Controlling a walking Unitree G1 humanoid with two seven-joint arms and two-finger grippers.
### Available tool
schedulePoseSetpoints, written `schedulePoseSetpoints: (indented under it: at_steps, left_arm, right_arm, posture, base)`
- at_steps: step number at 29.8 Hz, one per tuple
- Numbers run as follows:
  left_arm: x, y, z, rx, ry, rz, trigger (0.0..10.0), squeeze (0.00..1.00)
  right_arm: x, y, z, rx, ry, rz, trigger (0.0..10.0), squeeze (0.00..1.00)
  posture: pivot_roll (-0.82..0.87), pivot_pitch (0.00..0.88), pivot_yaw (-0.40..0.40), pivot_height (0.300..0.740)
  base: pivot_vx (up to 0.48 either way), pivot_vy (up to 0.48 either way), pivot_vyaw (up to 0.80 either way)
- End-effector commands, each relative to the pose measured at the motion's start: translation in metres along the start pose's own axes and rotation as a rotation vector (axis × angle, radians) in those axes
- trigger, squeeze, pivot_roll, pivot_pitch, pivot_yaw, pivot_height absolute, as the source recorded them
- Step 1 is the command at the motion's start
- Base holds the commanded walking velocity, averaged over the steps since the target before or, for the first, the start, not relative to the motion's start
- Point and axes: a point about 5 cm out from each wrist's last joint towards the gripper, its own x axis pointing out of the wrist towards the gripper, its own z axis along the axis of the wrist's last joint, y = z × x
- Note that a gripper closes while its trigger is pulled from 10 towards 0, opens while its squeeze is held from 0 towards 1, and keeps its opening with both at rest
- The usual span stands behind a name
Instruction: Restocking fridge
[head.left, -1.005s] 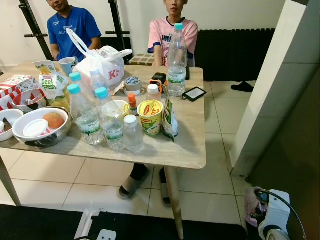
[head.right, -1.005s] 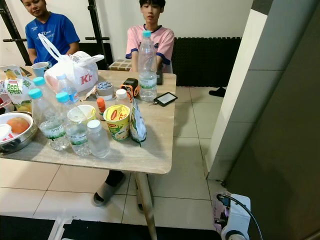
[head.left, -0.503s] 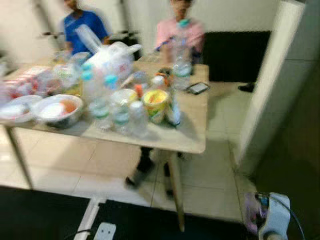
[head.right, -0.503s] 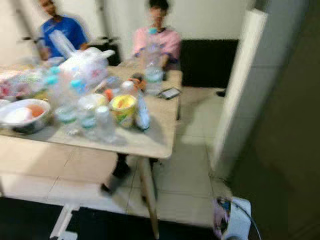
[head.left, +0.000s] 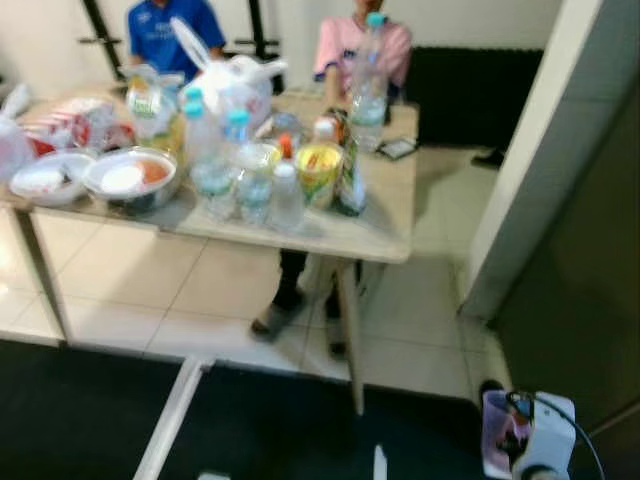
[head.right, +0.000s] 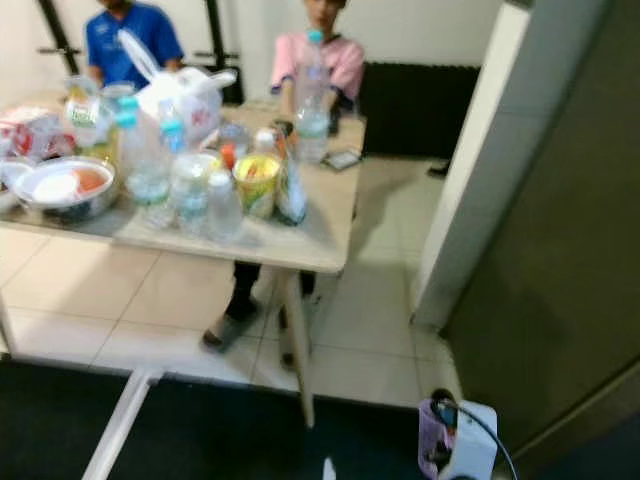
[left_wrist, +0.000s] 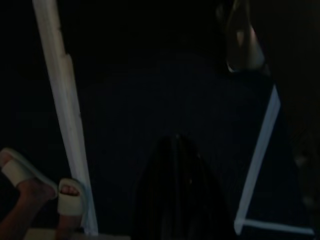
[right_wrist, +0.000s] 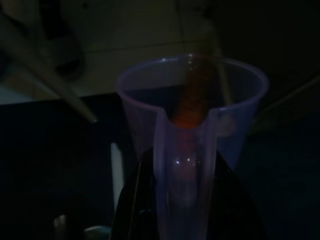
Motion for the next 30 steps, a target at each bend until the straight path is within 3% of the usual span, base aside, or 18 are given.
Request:
schedulePoseSetpoints:
  at_steps: [1,8,21,30]
  left_arm:
    - [0.0,0.002,0.01,0.006,-0.04,0.008,10.0,0.0]
    - [0.0,0.001,0.011,-0.008,-0.046,0.006,10.0,0.0]
    - [0.0,0.002,0.012,-0.031,-0.065,0.013,10.0,0.0]
    - [0.0,0.001,0.012,-0.065,-0.073,0.01,10.0,0.0]
  right_arm:
    - [0.0,-0.002,0.0,0.008,-0.002,-0.009,10.0,0.0]
    - [-0.001,-0.002,-0.006,0.002,0.043,0.0,10.0,0.0]
    - [0.0,0.001,-0.003,-0.004,0.035,0.0,10.0,0.0]
    - [0.001,0.006,0.005,-0.024,-0.032,0.025,10.0,0.0]
  posture:
    - [-0.05,0.0,0.006,0.74]
    - [-0.05,0.0,0.005,0.74]
    - [-0.05,0.0,0.004,0.74]
    - [-0.06,0.0,0.004,0.74]
  base:
    - [-0.289,0.0,0.0]
    - [-0.227,0.0,-0.57]
    - [0.0,0.0,-0.79]
    - [0.0,0.0,0.0]
